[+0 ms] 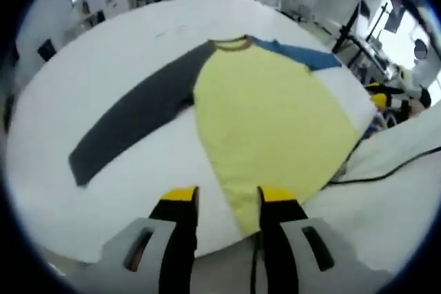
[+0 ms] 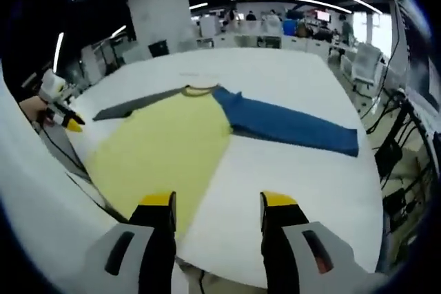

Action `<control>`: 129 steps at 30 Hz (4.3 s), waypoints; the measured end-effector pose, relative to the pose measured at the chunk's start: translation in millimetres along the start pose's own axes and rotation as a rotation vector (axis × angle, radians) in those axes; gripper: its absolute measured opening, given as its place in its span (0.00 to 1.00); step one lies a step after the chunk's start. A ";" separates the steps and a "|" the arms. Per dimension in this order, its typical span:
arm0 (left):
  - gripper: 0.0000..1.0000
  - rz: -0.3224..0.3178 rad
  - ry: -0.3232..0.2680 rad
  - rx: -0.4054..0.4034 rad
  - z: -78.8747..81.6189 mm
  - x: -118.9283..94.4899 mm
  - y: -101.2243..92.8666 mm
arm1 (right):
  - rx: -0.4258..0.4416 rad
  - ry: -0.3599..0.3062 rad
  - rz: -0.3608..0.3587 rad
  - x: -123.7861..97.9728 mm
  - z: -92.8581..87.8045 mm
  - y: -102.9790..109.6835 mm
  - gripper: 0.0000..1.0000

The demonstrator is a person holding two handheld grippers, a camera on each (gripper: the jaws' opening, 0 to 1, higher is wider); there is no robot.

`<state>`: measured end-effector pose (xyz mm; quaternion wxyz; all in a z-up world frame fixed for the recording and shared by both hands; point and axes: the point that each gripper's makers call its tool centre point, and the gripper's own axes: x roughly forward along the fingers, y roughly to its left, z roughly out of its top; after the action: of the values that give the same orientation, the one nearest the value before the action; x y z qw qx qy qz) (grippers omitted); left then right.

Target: Fold the garment on the visible template until the final outline fits inside the template.

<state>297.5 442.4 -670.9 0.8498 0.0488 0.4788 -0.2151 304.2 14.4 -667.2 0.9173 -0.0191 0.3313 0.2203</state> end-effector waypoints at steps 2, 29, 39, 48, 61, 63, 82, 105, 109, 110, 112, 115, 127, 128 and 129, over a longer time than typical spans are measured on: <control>0.36 -0.001 -0.040 -0.008 13.2 -6.0 -4.3 | -0.013 -0.015 -0.003 -1.6 10.2 -1.9 0.52; 0.81 -0.081 -0.348 -0.116 103.9 -56.8 -18.4 | 0.001 -0.091 0.082 -12.2 86.7 9.2 0.93; 0.87 -0.101 -0.436 -0.093 137.9 -74.1 -23.8 | -0.031 -0.119 0.120 -20.0 100.0 13.1 1.00; 0.84 -0.035 -0.413 -0.003 153.1 -98.8 -8.5 | -0.030 -0.122 0.094 -25.7 102.6 2.8 1.00; 0.95 -0.024 -0.483 -0.050 161.7 -121.3 11.6 | -0.029 -0.135 0.067 -37.9 111.6 -16.6 1.00; 1.00 -0.016 -0.485 -0.057 160.4 -121.7 16.3 | -0.027 -0.136 0.056 -38.0 112.6 -21.6 1.00; 0.99 -0.032 -0.462 -0.037 160.7 -128.1 28.5 | 0.000 -0.121 0.019 -32.9 105.8 -35.1 1.00; 0.99 -0.064 -0.428 -0.065 156.3 -104.3 8.2 | 0.128 -0.151 -0.015 -11.6 108.9 -89.5 0.89; 0.99 -0.049 -0.442 -0.078 159.2 -105.4 9.3 | 0.153 -0.137 -0.022 0.4 101.7 -107.3 0.87; 0.99 -0.046 -0.445 -0.081 159.8 -105.4 9.5 | 0.157 -0.133 -0.023 3.3 99.7 -111.1 0.86; 0.99 -0.041 -0.445 -0.086 160.7 -104.3 9.1 | 0.165 -0.119 -0.039 9.7 94.0 -121.4 0.84; 0.99 -0.035 -0.431 -0.090 160.7 -99.6 8.2 | 0.194 -0.097 -0.056 18.6 83.7 -136.1 0.82; 0.99 -0.037 -0.396 -0.092 167.8 -84.3 0.8 | 0.188 -0.062 -0.112 39.1 72.9 -175.9 0.73; 0.99 -0.037 -0.395 -0.093 168.6 -83.8 0.6 | 0.185 -0.059 -0.116 40.9 72.4 -179.1 0.72; 0.99 -0.037 -0.393 -0.093 169.7 -83.0 0.6 | 0.178 -0.052 -0.126 43.5 71.1 -184.1 0.72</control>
<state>394.9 420.4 -510.7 0.9242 -0.0421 0.3139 -0.2136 453.2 -121.8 -659.0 0.9357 0.0476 0.3236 0.1323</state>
